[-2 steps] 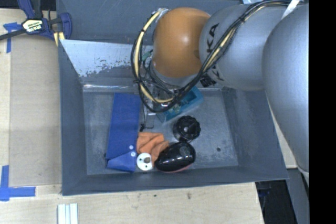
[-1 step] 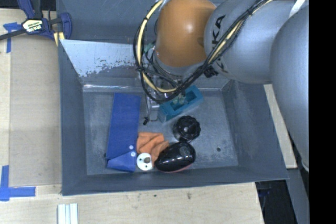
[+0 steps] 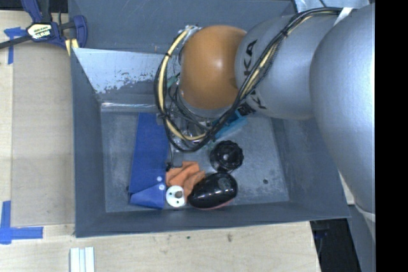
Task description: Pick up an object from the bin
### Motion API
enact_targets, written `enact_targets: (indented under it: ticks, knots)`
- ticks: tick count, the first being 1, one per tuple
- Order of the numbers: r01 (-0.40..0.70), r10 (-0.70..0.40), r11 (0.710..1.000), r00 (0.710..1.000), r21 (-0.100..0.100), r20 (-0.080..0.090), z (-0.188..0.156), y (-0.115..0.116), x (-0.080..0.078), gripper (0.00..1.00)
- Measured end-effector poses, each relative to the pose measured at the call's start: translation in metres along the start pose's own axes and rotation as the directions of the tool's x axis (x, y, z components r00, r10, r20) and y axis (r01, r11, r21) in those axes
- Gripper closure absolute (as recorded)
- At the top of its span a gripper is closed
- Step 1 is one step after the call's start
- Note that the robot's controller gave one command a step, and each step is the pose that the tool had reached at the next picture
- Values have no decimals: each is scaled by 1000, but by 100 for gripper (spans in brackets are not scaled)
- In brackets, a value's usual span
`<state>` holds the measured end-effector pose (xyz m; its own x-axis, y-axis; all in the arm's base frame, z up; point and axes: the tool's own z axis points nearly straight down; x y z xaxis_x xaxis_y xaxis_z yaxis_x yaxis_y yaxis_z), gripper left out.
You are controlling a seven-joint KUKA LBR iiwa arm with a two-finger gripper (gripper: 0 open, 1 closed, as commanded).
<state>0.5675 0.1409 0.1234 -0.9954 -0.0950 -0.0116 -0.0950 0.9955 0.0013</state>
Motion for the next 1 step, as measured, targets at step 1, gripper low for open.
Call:
enact_targets:
  ticks: [1]
  knots:
    - [5, -5, 1000, 1000, 0, -5, 49, 9, 13, 0]
